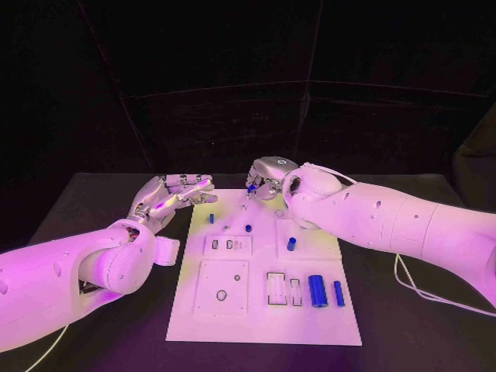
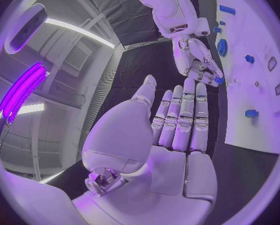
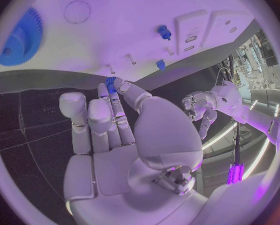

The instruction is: Assemble the parts on the task board

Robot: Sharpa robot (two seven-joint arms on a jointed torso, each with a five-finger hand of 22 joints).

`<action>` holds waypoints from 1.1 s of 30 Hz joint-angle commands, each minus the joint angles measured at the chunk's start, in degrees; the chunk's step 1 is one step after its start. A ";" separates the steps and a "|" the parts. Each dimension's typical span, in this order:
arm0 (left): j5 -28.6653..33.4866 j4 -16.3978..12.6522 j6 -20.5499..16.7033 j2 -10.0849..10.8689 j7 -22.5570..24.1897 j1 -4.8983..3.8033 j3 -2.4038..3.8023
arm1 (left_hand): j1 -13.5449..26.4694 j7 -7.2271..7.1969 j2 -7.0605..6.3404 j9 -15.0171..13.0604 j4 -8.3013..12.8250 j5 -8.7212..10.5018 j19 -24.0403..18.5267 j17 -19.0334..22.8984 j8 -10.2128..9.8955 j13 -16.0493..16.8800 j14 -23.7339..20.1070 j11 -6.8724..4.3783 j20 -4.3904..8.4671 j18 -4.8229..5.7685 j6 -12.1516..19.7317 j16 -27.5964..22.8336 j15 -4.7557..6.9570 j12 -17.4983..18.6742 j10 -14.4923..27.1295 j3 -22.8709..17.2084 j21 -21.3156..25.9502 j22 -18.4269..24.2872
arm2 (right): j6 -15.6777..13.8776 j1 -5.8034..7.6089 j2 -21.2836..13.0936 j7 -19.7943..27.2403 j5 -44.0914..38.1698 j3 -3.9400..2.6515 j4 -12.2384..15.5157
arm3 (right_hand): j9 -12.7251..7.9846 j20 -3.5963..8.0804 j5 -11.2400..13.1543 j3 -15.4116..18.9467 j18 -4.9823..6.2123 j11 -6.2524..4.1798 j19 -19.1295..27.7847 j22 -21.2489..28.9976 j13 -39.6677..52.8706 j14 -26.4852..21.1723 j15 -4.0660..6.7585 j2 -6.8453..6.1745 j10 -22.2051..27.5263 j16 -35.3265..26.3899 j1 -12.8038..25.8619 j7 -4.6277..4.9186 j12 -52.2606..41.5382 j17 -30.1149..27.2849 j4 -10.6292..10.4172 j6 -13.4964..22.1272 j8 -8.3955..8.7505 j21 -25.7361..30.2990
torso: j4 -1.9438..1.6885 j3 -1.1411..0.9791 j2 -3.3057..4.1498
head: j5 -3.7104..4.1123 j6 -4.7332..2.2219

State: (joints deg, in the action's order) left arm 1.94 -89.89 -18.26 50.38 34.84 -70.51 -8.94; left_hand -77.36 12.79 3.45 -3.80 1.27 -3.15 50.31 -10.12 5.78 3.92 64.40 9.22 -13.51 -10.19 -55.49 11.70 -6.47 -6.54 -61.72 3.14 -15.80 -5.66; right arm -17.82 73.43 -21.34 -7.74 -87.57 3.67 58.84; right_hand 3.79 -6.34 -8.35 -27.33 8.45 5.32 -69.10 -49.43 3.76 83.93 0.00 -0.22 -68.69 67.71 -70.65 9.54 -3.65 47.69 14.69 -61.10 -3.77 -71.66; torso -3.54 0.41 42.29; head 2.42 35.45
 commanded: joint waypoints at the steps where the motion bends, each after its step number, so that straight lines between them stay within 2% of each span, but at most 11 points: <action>1: -0.31 -0.12 0.83 -0.06 0.36 -0.16 0.05 | 0.17 0.29 0.59 0.05 0.24 0.15 0.41 -0.08 -0.21 -0.06 0.18 0.38 -0.03 -0.39 0.05 -0.20 -0.35 0.27 -0.08 0.08 0.28 0.05 | 0.92 0.13 0.50 -0.27 -0.09 -0.03 -0.53 | -0.03 0.05 0.22 -0.39 -0.63 0.11 0.44 -0.09 -0.05 -0.10 -0.31 -0.61 0.47 0.36 -0.05 0.14 0.08 0.03 -0.14 0.32 0.17 -0.25 | -0.28 0.05 0.30 | 0.02 -0.06; 5: -0.31 -0.07 0.86 -0.14 0.33 -0.21 0.05 | 0.17 0.29 0.59 0.05 0.24 0.15 0.41 -0.08 -0.21 -0.06 0.18 0.38 -0.03 -0.39 0.05 -0.20 -0.35 0.27 -0.08 0.08 0.28 0.05 | 1.30 0.12 1.21 -0.63 -0.24 -0.03 -1.35 | -0.03 0.04 0.23 -0.45 -0.63 0.13 0.45 -0.10 -0.06 -0.11 -0.32 -0.64 0.51 0.37 -0.01 0.15 0.08 0.02 -0.20 0.36 0.18 -0.27 | -0.30 0.14 0.28 | 0.02 0.09; 12: -0.31 0.16 1.06 -0.48 0.19 -0.28 0.05 | 0.11 0.29 0.65 0.05 0.34 0.15 0.43 -0.11 -0.24 -0.06 0.19 0.38 -0.03 -0.39 0.05 -0.26 -0.35 0.31 -0.08 0.03 0.31 0.08 | 2.48 0.11 1.81 -1.86 -0.82 -0.03 -2.19 | -0.03 0.01 0.27 -0.59 -0.63 0.15 0.50 -0.08 -0.06 -0.13 -0.34 -0.74 0.61 0.36 0.08 0.17 0.09 -0.06 -0.32 0.44 0.18 -0.28 | -0.28 0.13 0.25 | -0.13 0.30; 23: -0.31 0.65 1.33 -0.80 -0.04 -0.30 0.06 | 0.11 0.30 0.66 0.05 0.36 0.15 0.43 -0.11 -0.25 -0.06 0.19 0.38 -0.03 -0.39 0.05 -0.28 -0.35 0.33 -0.08 0.03 0.32 0.09 | 5.86 0.11 1.79 -1.41 -3.05 -0.02 -1.42 | -0.04 -0.06 0.39 -1.06 -0.57 0.23 0.76 0.15 -0.09 -0.26 -0.41 -1.34 1.08 0.17 0.16 0.20 0.13 -0.58 -0.48 0.76 0.19 -0.24 | -0.16 0.13 0.30 | -0.36 0.47; 33: -0.29 1.62 1.72 -0.86 -0.53 -0.37 0.06 | 0.19 0.35 0.92 0.07 0.44 0.15 0.47 -0.16 -0.36 -0.07 0.19 0.43 -0.04 -0.38 0.13 -0.45 -0.38 0.47 -0.02 -0.06 0.41 0.17 | 5.14 0.11 1.96 -0.98 -3.52 -0.01 -1.76 | -0.04 -0.09 0.48 -1.27 -0.51 0.28 1.01 0.49 -0.10 -0.40 -0.45 -1.52 1.30 -0.10 0.16 0.24 0.14 -1.10 -0.56 0.85 0.17 -0.10 | -0.21 0.15 0.30 | -0.50 0.64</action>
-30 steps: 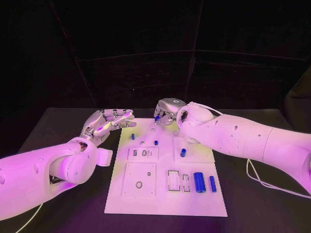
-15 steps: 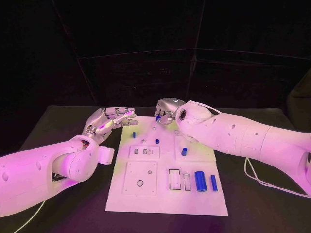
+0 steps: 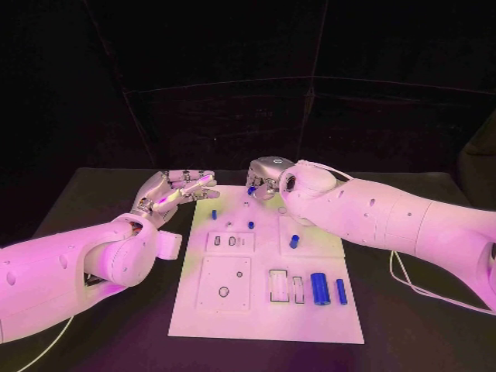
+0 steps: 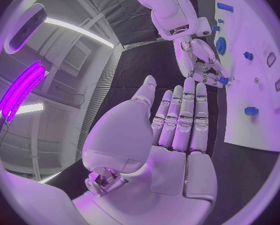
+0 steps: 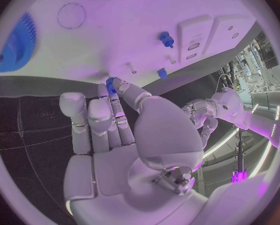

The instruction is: Assemble the parts on the task board

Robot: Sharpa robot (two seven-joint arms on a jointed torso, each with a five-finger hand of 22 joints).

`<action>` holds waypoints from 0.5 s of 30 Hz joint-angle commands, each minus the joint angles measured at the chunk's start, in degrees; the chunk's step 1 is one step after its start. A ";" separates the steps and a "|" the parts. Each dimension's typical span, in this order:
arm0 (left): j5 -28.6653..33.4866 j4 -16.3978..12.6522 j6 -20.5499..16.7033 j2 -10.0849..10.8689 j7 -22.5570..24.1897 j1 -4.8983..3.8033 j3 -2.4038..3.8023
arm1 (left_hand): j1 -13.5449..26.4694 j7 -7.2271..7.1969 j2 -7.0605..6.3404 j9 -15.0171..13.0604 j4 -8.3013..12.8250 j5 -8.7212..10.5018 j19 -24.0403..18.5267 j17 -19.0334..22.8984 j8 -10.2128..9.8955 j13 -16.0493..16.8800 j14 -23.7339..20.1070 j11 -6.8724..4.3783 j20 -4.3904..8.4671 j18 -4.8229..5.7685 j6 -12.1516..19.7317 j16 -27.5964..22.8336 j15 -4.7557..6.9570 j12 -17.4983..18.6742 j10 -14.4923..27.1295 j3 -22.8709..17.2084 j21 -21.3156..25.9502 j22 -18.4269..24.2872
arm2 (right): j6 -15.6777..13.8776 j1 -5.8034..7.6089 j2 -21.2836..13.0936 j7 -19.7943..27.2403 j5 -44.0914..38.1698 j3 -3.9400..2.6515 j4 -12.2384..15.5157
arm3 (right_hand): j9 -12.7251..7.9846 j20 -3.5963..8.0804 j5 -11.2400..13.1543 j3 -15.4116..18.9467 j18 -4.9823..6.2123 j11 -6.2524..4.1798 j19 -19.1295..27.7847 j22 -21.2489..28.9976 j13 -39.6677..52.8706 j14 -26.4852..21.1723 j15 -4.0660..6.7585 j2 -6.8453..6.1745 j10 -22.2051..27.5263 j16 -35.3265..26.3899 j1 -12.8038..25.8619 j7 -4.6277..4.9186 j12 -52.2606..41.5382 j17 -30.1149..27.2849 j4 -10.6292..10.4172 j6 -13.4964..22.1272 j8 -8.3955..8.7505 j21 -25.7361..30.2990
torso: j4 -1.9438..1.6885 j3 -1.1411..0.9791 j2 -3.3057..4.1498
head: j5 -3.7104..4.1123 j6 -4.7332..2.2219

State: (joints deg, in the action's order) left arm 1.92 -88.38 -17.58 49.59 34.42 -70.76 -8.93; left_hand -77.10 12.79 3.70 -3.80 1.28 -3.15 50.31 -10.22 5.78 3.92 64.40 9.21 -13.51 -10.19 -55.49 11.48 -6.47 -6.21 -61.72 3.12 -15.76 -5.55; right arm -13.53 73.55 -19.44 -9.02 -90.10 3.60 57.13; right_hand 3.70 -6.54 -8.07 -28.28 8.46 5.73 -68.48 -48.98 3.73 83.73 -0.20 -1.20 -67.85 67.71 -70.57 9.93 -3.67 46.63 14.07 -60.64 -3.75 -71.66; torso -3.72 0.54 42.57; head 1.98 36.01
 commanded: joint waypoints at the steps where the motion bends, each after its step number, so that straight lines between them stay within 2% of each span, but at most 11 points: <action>1: -0.28 0.20 1.07 -0.08 -0.15 -0.13 0.06 | -0.07 0.35 0.69 0.07 0.44 0.15 0.47 -0.06 -0.37 -0.08 0.19 0.43 -0.05 -0.39 0.13 -0.25 -0.38 0.15 -0.01 -0.06 0.39 0.07 | 0.71 0.00 0.09 0.31 -1.00 0.06 -0.11 | 0.05 0.10 0.21 -0.36 -0.51 -0.11 0.42 0.06 -0.08 -0.22 -0.26 -0.58 0.51 -0.14 0.09 -0.14 0.16 -0.14 0.02 0.42 0.16 -0.10 | -0.02 0.01 0.03 | -0.09 0.08; 2: -0.27 0.31 1.10 -0.10 -0.20 -0.13 0.06 | -0.07 0.35 0.72 0.07 0.45 0.15 0.48 -0.07 -0.38 -0.08 0.19 0.44 -0.05 -0.39 0.14 -0.26 -0.38 0.16 -0.01 -0.08 0.39 0.08 | 0.50 0.00 0.16 0.35 -1.01 0.06 -0.29 | 0.04 0.06 0.26 -0.51 -0.45 -0.03 0.69 0.44 -0.10 -0.38 -0.32 -0.75 0.79 -0.46 0.16 -0.06 0.18 -0.71 -0.11 0.59 0.19 0.06 | 0.01 0.02 0.02 | -0.13 0.07; 4: -0.23 0.41 1.21 -0.11 -0.27 -0.14 0.06 | -0.06 0.36 0.73 0.07 0.45 0.15 0.48 -0.07 -0.38 -0.08 0.19 0.44 -0.05 -0.39 0.14 -0.26 -0.39 0.17 0.00 -0.08 0.39 0.08 | 0.20 0.00 0.36 0.39 -1.03 0.06 -0.72 | -0.19 -0.41 1.97 -0.62 0.76 0.95 5.08 7.51 -0.30 -2.70 -1.20 -1.97 5.47 -5.26 0.52 1.09 0.24 -8.16 -0.37 3.45 0.31 3.77 | 0.04 0.06 0.02 | -0.13 0.04; 5: -0.20 0.42 1.24 -0.12 -0.29 -0.14 0.06 | -0.05 0.36 0.77 0.07 0.46 0.15 0.48 -0.08 -0.40 -0.08 0.19 0.45 -0.05 -0.39 0.15 -0.29 -0.39 0.19 0.01 -0.09 0.41 0.09 | 0.08 0.00 0.41 0.40 -1.02 0.06 -0.84 | -0.24 -0.74 2.89 -0.11 1.14 1.36 6.40 9.56 -0.26 -3.11 -1.47 -2.70 7.23 -6.39 0.62 1.19 0.23 -9.70 -0.54 6.28 0.42 5.03 | 0.04 0.08 0.01 | -0.13 0.04; 8: -0.11 0.42 1.37 -0.13 -0.33 -0.16 0.06 | -0.04 0.37 0.79 0.07 0.46 0.15 0.49 -0.08 -0.41 -0.08 0.19 0.45 -0.05 -0.39 0.15 -0.31 -0.39 0.20 0.01 -0.10 0.42 0.10 | -0.52 0.00 0.55 0.57 -0.88 0.06 -1.21 | -0.40 -1.10 3.44 1.55 1.77 1.54 8.58 13.03 -0.23 -3.98 -1.67 -3.83 10.42 -8.60 0.73 1.12 0.08 -12.76 -1.06 13.29 0.16 7.25 | -0.01 0.10 0.07 | -0.05 0.01; 9: -0.08 0.44 1.41 -0.13 -0.35 -0.17 0.06 | -0.02 0.38 0.82 0.07 0.48 0.15 0.49 -0.08 -0.43 -0.08 0.18 0.46 -0.05 -0.38 0.17 -0.34 -0.40 0.23 0.03 -0.11 0.43 0.11 | -0.92 0.00 0.58 0.72 -0.66 0.06 -1.34 | -0.42 -1.21 3.52 3.91 2.19 1.42 10.17 15.88 -0.08 -4.70 -1.55 -4.37 12.98 -10.65 0.37 0.79 -0.23 -15.45 -2.01 18.73 0.55 9.31 | -0.05 0.08 0.07 | -0.08 0.03; 11: -0.04 0.47 1.41 -0.11 -0.32 -0.18 0.06 | -0.02 0.38 0.82 0.07 0.48 0.15 0.49 -0.08 -0.43 -0.08 0.18 0.46 -0.05 -0.38 0.17 -0.34 -0.40 0.23 0.03 -0.11 0.43 0.11 | -1.51 0.00 0.54 0.92 -0.43 0.06 -1.35 | -0.32 -1.16 3.50 5.94 2.24 1.37 10.12 16.67 0.02 -4.55 -1.54 -4.25 13.66 -11.32 -0.56 0.74 -0.78 -16.26 -2.91 19.42 0.46 10.07 | -0.04 0.03 0.06 | -0.15 0.08; 14: 0.23 0.58 1.39 -0.02 -0.28 -0.20 0.06 | -0.02 0.38 0.84 0.08 0.49 0.15 0.49 -0.09 -0.44 -0.08 0.17 0.46 -0.06 -0.38 0.18 -0.36 -0.41 0.24 0.04 -0.12 0.44 0.12 | -2.75 0.00 0.22 1.30 0.01 0.06 -0.96 | -0.16 -1.14 3.51 7.07 2.22 1.35 9.86 16.92 0.09 -4.31 -1.48 -3.99 13.38 -11.46 -1.04 0.82 -1.38 -16.42 -3.52 18.06 0.27 10.33 | 0.09 0.03 0.04 | -0.21 -0.01; 15: 0.31 0.61 1.39 0.01 -0.28 -0.21 0.06 | -0.02 0.38 0.85 0.08 0.49 0.15 0.49 -0.09 -0.44 -0.08 0.17 0.47 -0.06 -0.38 0.18 -0.37 -0.41 0.25 0.04 -0.12 0.45 0.13 | -3.21 0.00 -0.06 1.44 0.15 0.06 -0.64 | -0.02 -1.08 3.43 7.62 2.15 1.27 9.47 16.80 0.11 -3.98 -1.41 -3.74 12.84 -11.28 -1.45 0.83 -1.91 -16.15 -3.82 16.58 0.10 10.28 | 0.17 0.04 0.03 | -0.26 -0.04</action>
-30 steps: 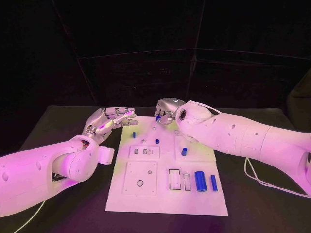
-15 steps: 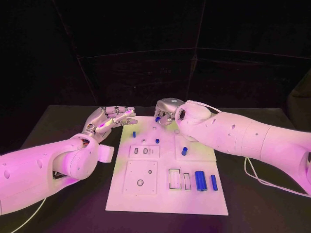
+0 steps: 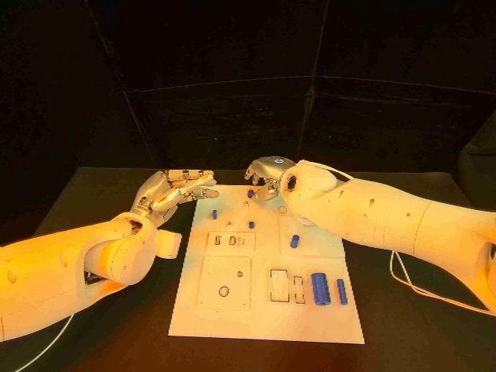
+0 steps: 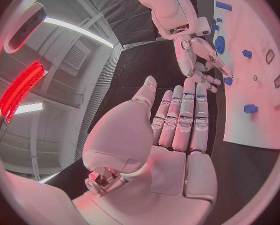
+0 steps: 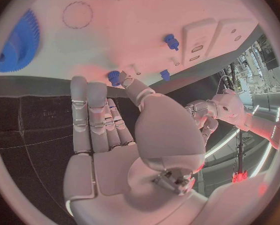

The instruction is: Assemble the parts on the task board

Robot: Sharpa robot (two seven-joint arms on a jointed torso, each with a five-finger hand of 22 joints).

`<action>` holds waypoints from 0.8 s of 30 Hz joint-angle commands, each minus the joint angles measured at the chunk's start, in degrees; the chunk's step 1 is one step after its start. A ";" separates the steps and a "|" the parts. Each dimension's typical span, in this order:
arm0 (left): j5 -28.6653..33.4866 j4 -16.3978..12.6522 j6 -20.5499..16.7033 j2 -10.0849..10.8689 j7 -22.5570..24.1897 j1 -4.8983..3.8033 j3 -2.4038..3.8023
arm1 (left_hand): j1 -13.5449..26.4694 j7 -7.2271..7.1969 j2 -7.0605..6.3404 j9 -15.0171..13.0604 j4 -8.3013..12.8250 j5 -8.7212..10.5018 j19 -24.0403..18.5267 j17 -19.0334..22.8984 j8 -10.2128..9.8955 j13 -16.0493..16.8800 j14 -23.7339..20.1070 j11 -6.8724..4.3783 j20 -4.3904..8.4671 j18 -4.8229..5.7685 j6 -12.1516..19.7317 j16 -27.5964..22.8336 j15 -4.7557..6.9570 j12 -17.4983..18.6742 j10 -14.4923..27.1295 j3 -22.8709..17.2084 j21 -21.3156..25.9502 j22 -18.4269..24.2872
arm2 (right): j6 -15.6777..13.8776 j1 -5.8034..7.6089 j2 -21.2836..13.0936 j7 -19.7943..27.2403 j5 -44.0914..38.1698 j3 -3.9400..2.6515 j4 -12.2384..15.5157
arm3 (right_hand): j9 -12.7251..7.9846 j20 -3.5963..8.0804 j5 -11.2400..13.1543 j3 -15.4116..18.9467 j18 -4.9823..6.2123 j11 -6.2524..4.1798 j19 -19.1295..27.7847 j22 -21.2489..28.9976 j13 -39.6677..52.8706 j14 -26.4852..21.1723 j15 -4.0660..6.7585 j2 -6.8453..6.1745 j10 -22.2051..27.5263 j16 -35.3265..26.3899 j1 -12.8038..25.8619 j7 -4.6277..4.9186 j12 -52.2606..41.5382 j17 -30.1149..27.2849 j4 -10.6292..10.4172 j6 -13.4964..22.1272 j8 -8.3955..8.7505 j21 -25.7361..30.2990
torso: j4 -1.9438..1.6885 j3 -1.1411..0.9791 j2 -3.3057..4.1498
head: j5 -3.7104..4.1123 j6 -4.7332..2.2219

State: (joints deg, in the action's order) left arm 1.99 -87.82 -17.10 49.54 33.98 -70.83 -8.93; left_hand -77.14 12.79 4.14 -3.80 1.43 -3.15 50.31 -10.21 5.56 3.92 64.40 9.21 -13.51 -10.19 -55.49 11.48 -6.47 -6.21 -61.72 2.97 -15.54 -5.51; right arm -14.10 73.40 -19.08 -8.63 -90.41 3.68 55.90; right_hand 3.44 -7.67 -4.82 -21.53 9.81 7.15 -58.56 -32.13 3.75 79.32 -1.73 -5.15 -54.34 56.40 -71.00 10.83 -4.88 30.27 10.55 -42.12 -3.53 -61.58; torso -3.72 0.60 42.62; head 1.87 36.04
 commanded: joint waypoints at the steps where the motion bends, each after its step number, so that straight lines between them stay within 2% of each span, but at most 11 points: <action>1: 0.30 0.08 0.91 0.09 0.15 -0.14 0.06 | 0.01 0.39 0.41 0.08 0.34 0.15 0.49 -0.10 -0.22 -0.08 0.17 0.46 -0.06 -0.38 0.18 -0.37 -0.41 0.25 0.04 0.03 0.23 0.08 | -2.99 0.14 -0.72 1.16 0.59 -0.03 0.90 | 0.30 0.09 0.13 1.11 0.78 -0.15 -0.66 -0.13 0.09 0.58 0.14 0.33 -0.92 0.10 -1.22 -0.07 -0.95 0.32 -0.44 -2.66 -0.21 0.17 | 0.17 -0.01 -0.02 | -0.15 -0.07; 4: 0.43 0.14 0.96 0.20 0.16 -0.17 0.06 | 0.01 0.39 0.41 0.08 0.34 0.15 0.49 -0.10 -0.22 -0.08 0.17 0.46 -0.06 -0.38 0.18 -0.37 -0.41 0.25 0.04 0.03 0.23 0.08 | -5.18 0.15 -2.60 1.74 2.00 -0.03 2.74 | 0.74 0.31 -0.85 1.56 0.38 -0.45 -2.65 -2.34 0.28 1.70 0.40 1.11 -3.64 1.36 -1.91 -0.32 -2.68 2.13 -0.97 -7.37 -1.04 -1.16 | 0.28 -0.07 -0.07 | -0.12 -0.07; 7: 0.51 0.09 1.00 0.41 0.37 -0.18 0.05 | -0.01 0.32 0.48 0.05 0.41 0.15 0.52 -0.12 -0.19 -0.07 0.21 0.42 -0.05 -0.39 0.08 -0.41 -0.39 0.23 -0.06 -0.01 0.25 0.10 | -7.42 0.15 -5.79 2.16 5.19 -0.04 5.61 | 0.88 0.42 -1.57 1.33 0.12 -0.63 -3.71 -3.82 0.45 2.18 0.54 1.48 -5.40 2.23 -2.03 -0.37 -3.56 3.41 -1.14 -8.40 -1.46 -2.06 | 0.42 -0.14 -0.18 | 0.16 -0.33; 9: 0.54 0.01 0.93 0.60 0.60 -0.18 0.05 | -0.11 -0.11 0.78 -0.06 0.72 0.14 0.73 -0.27 0.07 0.01 0.48 0.08 0.03 -0.44 -0.65 -0.57 -0.22 0.10 -0.78 -0.21 0.33 0.21 | -8.19 0.16 -8.16 2.24 7.50 -0.04 7.67 | 1.34 0.73 -2.32 0.97 -0.47 -1.32 -6.03 -7.30 1.14 3.35 1.02 1.74 -10.28 4.68 -1.96 -0.39 -5.82 6.96 -1.46 -11.28 -2.83 -4.16 | 0.62 -0.11 -0.23 | 0.18 -0.45; 12: 0.56 0.00 0.89 0.87 0.87 -0.19 0.05 | -0.26 -0.50 1.06 -0.07 1.15 0.14 1.13 -0.46 0.19 -0.01 0.93 -0.25 0.21 -0.47 -1.31 -0.74 0.03 0.19 -1.45 -0.43 0.37 0.32 | -6.78 0.16 -12.05 1.62 10.93 -0.03 11.16 | 1.25 2.10 -2.59 2.36 -1.45 -3.59 -9.77 -13.20 3.67 5.06 2.73 0.20 -19.71 9.38 -0.53 -2.05 -10.83 13.90 -2.50 -12.84 -3.24 -7.70 | 0.84 -0.08 -0.24 | 0.45 -0.61; 14: 0.58 0.00 0.90 1.13 0.99 -0.19 0.05 | -0.26 -0.62 1.19 -0.06 1.33 0.14 1.40 -0.57 0.20 -0.04 1.26 -0.38 0.32 -0.48 -1.57 -0.79 0.16 0.28 -1.75 -0.52 0.35 0.35 | -4.60 0.17 -14.99 0.71 13.72 -0.02 13.74 | 0.83 3.66 -5.04 5.94 -2.09 -5.46 -11.59 -16.05 9.37 5.85 4.34 -1.72 -23.62 13.00 0.61 -2.91 -17.84 19.12 -4.35 -12.33 -2.97 -9.58 | 1.36 -0.21 -0.32 | 0.33 -0.75; 16: 0.58 0.05 0.93 1.28 1.03 -0.18 0.04 | -0.24 -0.64 1.21 -0.06 1.39 0.15 1.50 -0.61 0.19 -0.04 1.37 -0.40 0.35 -0.48 -1.65 -0.81 0.19 0.32 -1.84 -0.53 0.34 0.37 | -2.56 0.17 -17.00 -0.28 15.36 -0.01 15.25 | 0.60 3.82 -5.29 8.43 -2.92 -5.06 -13.91 -20.72 22.57 6.85 4.05 -2.18 -26.12 17.79 1.03 -3.49 -30.98 27.36 -5.75 -11.25 -2.66 -12.06 | 1.88 -0.33 -0.34 | 0.09 -0.83; 19: 0.59 0.15 1.04 1.32 1.11 -0.18 0.04 | -0.24 -0.64 1.21 -0.06 1.39 0.15 1.50 -0.61 0.19 -0.04 1.37 -0.40 0.35 -0.48 -1.65 -0.81 0.19 0.32 -1.84 -0.53 0.34 0.37 | -0.16 0.17 -19.03 -1.67 16.70 0.00 16.36 | 0.54 3.44 -5.75 11.67 -3.85 -4.75 -16.08 -25.50 43.81 7.47 3.74 -1.41 -26.00 22.30 0.34 -3.07 -50.45 34.90 -8.15 -9.98 -2.71 -14.77 | 2.27 -0.48 -0.32 | 0.11 -0.86; 20: 0.59 0.17 1.09 1.32 1.12 -0.18 0.04 | -0.23 -0.64 1.21 -0.06 1.39 0.15 1.50 -0.61 0.19 -0.05 1.37 -0.40 0.36 -0.48 -1.65 -0.81 0.20 0.32 -1.85 -0.53 0.34 0.37 | 0.28 0.17 -19.37 -1.97 16.85 0.01 16.50 | 0.54 3.22 -6.16 12.94 -4.06 -4.27 -16.66 -27.04 52.15 7.53 2.97 -0.29 -25.70 23.77 -0.68 -3.10 -57.97 37.26 -9.43 -9.22 -2.81 -15.71 | 2.38 -0.52 -0.31 | 0.10 -0.92; 21: 0.59 0.21 1.19 1.32 1.13 -0.18 0.04 | -0.22 -0.64 1.21 -0.05 1.40 0.15 1.53 -0.62 0.19 -0.05 1.40 -0.41 0.37 -0.48 -1.67 -0.82 0.20 0.34 -1.87 -0.53 0.34 0.37 | 0.89 0.17 -19.82 -2.40 17.05 0.01 16.63 | 0.53 3.15 -5.82 13.93 -4.12 -4.15 -17.02 -27.97 56.41 7.61 3.04 -0.96 -26.13 24.43 -0.61 -2.48 -61.53 38.50 -9.82 -8.92 -2.84 -16.17 | 2.44 -0.54 -0.30 | 0.21 -0.89; 24: 0.59 0.37 1.35 1.28 1.13 -0.17 0.04 | -0.21 -0.64 1.21 -0.05 1.40 0.15 1.54 -0.62 0.19 -0.05 1.41 -0.41 0.37 -0.48 -1.67 -0.83 0.21 0.34 -1.88 -0.53 0.34 0.37 | 2.06 0.17 -20.31 -3.23 17.27 0.03 16.45 | 0.53 2.54 -5.93 15.61 -4.39 -3.63 -17.54 -29.65 62.88 7.75 2.58 -0.58 -26.31 25.75 -1.66 -2.04 -67.02 40.80 -11.19 -8.04 -3.06 -17.16 | 2.70 -0.66 -0.26 | 0.24 -0.94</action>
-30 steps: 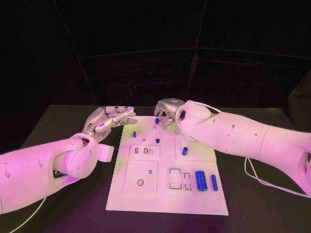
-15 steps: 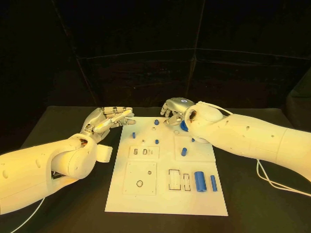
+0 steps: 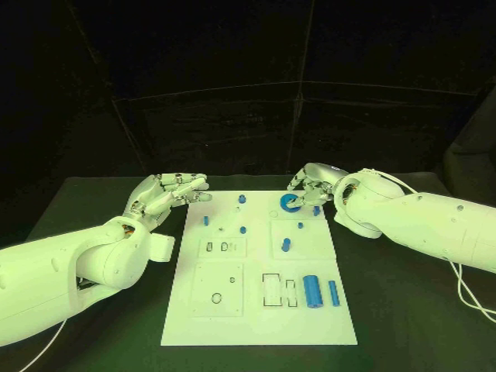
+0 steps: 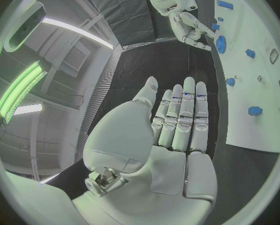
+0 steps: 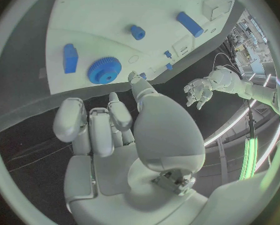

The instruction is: Assemble the parts on the task board

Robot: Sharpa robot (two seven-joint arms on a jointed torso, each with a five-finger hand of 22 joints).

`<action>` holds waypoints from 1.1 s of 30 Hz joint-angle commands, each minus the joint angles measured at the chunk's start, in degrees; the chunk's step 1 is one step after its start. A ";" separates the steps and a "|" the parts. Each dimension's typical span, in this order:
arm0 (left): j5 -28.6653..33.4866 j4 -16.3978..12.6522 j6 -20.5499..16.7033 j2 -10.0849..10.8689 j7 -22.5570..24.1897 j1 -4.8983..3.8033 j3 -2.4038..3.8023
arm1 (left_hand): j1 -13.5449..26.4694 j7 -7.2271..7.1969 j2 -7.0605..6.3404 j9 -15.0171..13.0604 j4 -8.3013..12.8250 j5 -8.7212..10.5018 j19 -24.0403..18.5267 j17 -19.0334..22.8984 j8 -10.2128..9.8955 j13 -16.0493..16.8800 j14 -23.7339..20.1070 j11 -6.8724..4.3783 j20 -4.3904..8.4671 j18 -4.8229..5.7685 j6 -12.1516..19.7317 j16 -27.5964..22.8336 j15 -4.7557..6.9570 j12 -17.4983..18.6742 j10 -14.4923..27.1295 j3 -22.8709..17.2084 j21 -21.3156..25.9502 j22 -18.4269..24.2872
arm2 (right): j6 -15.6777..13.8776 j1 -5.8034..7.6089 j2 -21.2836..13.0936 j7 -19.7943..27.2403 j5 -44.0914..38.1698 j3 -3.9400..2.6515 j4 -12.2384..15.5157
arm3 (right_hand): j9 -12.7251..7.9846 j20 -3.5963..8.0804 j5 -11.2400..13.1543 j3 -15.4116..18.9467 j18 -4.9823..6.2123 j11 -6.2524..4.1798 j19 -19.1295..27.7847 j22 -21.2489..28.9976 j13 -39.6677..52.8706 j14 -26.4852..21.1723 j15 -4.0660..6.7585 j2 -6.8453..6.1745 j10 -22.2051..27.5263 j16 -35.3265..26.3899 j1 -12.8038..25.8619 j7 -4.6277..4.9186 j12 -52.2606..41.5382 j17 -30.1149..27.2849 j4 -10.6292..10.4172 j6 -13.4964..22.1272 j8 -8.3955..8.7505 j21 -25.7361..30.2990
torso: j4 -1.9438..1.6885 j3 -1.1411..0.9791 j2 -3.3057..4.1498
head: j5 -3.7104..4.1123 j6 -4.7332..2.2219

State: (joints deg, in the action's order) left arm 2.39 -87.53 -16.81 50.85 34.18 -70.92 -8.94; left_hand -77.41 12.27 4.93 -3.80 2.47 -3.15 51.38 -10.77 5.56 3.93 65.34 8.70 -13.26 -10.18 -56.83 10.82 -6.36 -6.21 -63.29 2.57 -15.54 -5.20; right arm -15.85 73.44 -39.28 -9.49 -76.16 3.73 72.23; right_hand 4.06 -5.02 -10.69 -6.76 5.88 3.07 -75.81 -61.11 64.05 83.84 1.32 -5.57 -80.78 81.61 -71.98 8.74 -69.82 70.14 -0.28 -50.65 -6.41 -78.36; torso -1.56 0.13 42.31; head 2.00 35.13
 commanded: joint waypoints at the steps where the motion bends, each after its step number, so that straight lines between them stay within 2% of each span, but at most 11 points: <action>1: 0.19 0.15 1.10 -0.06 0.93 -0.08 0.05 | 0.06 -0.12 0.43 -0.05 0.36 0.15 0.47 -0.06 0.18 -0.05 0.47 0.11 0.12 -0.49 -0.34 -0.17 0.10 0.34 -0.32 -0.13 0.34 0.06 | 4.14 0.12 -0.13 -2.65 2.98 -0.02 -0.06 | -0.10 -0.28 -0.19 1.25 -0.57 0.54 -0.46 -1.17 3.81 3.29 -0.53 -0.08 0.00 0.87 -0.91 0.20 -3.10 1.55 -0.74 0.70 -0.26 -0.67 | 0.57 -0.24 0.07 | 0.11 -0.05; 5: 0.19 0.40 1.34 -0.22 0.85 -0.07 0.05 | 0.06 -0.12 0.43 -0.05 0.36 0.15 0.47 -0.06 0.18 -0.05 0.47 0.11 0.12 -0.49 -0.34 -0.17 0.10 0.34 -0.32 -0.13 0.34 0.06 | 4.11 0.11 0.43 -4.16 2.68 0.00 -1.25 | -0.09 -0.75 -0.94 3.35 -0.80 1.07 -1.07 -2.97 9.31 3.90 -0.99 -0.22 -1.16 3.13 -1.73 0.67 -7.47 6.24 -2.58 1.45 -0.75 -1.72 | 0.53 -0.40 0.17 | -0.06 -0.23; 8: 0.19 0.54 1.57 -0.34 0.71 -0.05 0.04 | 0.08 -0.13 0.44 -0.05 0.36 0.15 0.48 -0.07 0.18 -0.06 0.48 0.10 0.13 -0.49 -0.35 -0.17 0.11 0.35 -0.33 -0.13 0.34 0.06 | 3.13 0.10 1.06 -5.21 2.75 0.00 -2.00 | -0.03 -0.86 -1.98 3.77 -0.53 1.18 -0.42 -1.75 11.37 4.41 -1.10 0.31 -1.88 4.51 -2.26 0.70 -9.08 9.42 -3.21 1.39 -1.20 -1.29 | 0.33 -0.36 0.23 | 0.17 -0.15; 11: 0.19 0.69 1.74 -0.45 0.56 -0.03 0.04 | 0.10 -0.14 0.46 -0.05 0.37 0.15 0.51 -0.08 0.17 -0.06 0.50 0.10 0.14 -0.48 -0.36 -0.19 0.11 0.37 -0.35 -0.13 0.34 0.07 | 2.38 0.09 1.66 -5.98 2.78 0.01 -2.60 | -0.02 -0.91 -2.44 3.95 -0.56 1.21 -0.54 -1.90 12.27 4.49 -1.15 0.62 -2.18 4.85 -2.58 0.71 -9.76 10.11 -3.42 1.38 -1.46 -1.36 | 0.28 -0.32 0.18 | 0.18 -0.06; 16: 0.19 0.88 1.83 -0.60 0.35 -0.02 0.03 | 0.14 -0.13 0.45 -0.04 0.38 0.16 0.54 -0.09 0.15 -0.07 0.52 0.10 0.15 -0.48 -0.36 -0.21 0.11 0.41 -0.35 -0.12 0.34 0.08 | 2.15 0.09 2.50 -6.69 2.81 0.00 -3.59 | -0.03 -0.93 -2.74 4.01 -0.56 1.22 -0.56 -1.92 12.52 4.49 -1.17 0.74 -2.24 4.92 -2.78 0.72 -9.94 10.22 -3.46 1.42 -1.55 -1.37 | 0.37 -0.11 0.11 | 0.10 0.20; 33: 0.19 1.10 2.00 -0.74 -0.20 -0.02 0.03 | 0.31 -0.01 0.37 0.03 0.46 0.15 0.66 -0.13 -0.03 -0.14 0.57 0.19 0.18 -0.45 -0.23 -0.38 0.09 0.66 -0.25 -0.05 0.38 0.14 | 2.97 0.09 3.75 -7.08 2.46 0.00 -4.34 | 0.04 -0.99 -3.44 4.31 -0.70 1.20 -1.01 -2.67 13.94 4.63 -1.21 1.56 -2.81 5.41 -2.85 0.66 -10.98 11.31 -4.02 0.99 -2.22 -1.72 | 0.39 -0.11 0.05 | 0.05 0.52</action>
State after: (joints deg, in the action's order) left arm 2.48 -86.42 -15.66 50.18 33.88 -70.87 -8.96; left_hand -77.42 12.27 4.93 -3.80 2.62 -3.15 51.55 -10.81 5.56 3.86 65.54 8.70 -13.10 -10.17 -56.82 10.82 -6.16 -5.75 -63.28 2.41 -15.54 -5.15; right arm -13.36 73.41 -35.63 -16.18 -73.48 3.75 67.88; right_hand 4.01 -5.76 -13.85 -2.60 5.75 4.30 -76.53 -63.78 74.94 83.83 0.50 -4.53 -83.23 86.85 -74.78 9.50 -80.55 74.94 -4.13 -49.38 -8.43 -79.87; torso -1.20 0.02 42.36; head 2.07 35.59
